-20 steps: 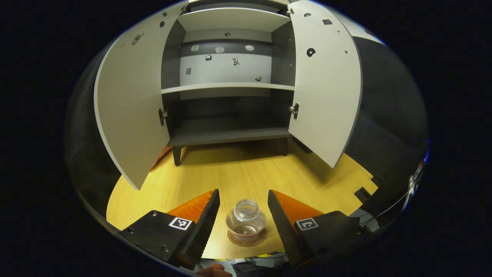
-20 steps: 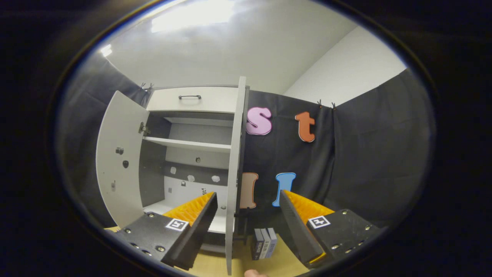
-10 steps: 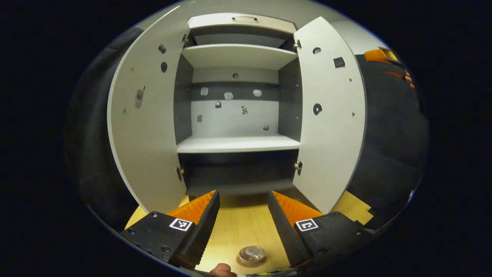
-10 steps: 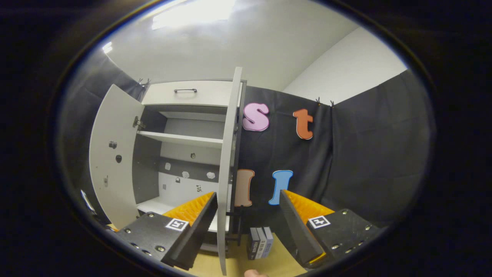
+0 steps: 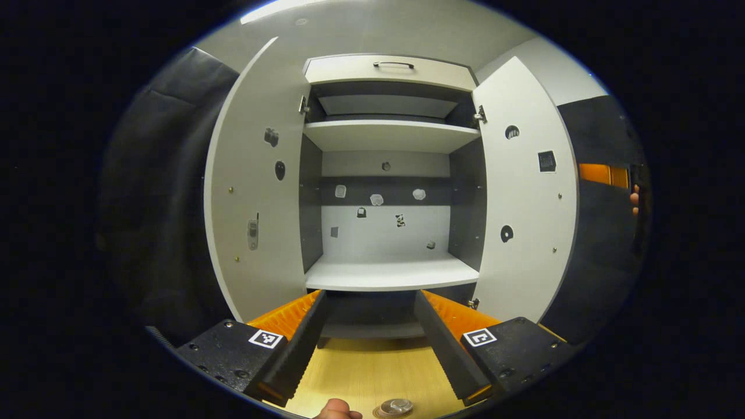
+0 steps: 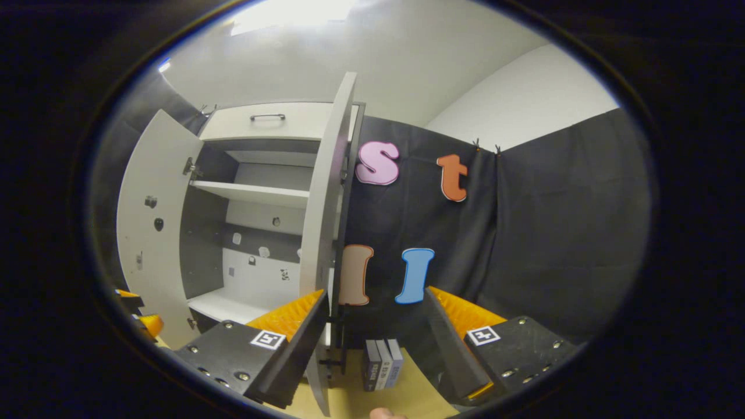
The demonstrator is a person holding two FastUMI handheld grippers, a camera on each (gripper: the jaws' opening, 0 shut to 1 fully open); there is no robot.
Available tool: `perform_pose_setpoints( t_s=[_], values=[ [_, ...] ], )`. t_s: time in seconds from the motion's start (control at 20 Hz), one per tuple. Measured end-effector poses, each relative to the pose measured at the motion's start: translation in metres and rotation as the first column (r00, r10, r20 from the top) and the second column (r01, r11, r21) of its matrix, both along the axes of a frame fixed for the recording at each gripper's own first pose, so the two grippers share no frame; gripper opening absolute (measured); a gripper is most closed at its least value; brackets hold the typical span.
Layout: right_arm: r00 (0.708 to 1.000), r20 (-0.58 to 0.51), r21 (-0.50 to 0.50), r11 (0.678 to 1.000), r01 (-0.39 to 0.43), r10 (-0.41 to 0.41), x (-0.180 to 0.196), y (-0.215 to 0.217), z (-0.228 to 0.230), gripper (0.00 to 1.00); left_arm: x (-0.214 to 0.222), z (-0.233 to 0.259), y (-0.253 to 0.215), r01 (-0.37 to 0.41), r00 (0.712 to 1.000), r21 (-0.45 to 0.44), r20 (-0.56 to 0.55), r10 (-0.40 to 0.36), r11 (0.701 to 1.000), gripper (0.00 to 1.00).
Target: Grasp the bottle in the cabinet with the left hand and place it on the coaster, then close the right door with the right hand and the left door with the left hand.
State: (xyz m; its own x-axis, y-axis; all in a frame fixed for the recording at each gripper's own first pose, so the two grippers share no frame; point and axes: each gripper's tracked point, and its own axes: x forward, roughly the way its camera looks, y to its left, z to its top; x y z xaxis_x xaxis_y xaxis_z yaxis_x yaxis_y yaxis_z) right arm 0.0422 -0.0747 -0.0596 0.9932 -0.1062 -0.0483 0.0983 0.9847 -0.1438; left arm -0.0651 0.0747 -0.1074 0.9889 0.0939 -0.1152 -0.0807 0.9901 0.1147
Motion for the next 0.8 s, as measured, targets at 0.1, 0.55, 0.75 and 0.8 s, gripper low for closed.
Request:
perform_pose_setpoints(
  t_s=[0.1, 0.55, 0.75, 0.8],
  values=[
    [1.000, -0.013, 0.000, 1.000, 0.003, -0.003, 0.004, -0.001, -0.006, 0.94, -0.002, 0.007, 0.007, -0.021, 1.000, 0.009, 0.017, 0.021, 1.000, 0.96],
    [1.000, -0.026, -0.040, 0.999, 0.000, -0.001, 0.008, 0.005, -0.013, 0.97, -0.008, 0.004, 0.033, -0.077, 0.997, -0.009, 0.010, 0.078, 0.997, 0.97],
    [1.000, -0.019, -0.071, 0.997, -0.003, 0.002, 0.006, 0.012, -0.011, 0.92, -0.011, 0.005, 0.045, -0.100, 0.995, -0.019, 0.009, 0.100, 0.995, 0.97],
    [1.000, -0.021, -0.068, 0.998, -0.004, 0.002, 0.006, 0.014, -0.012, 0.92, -0.012, 0.005, 0.048, -0.104, 0.994, -0.026, 0.008, 0.105, 0.994, 0.97]
  ],
)
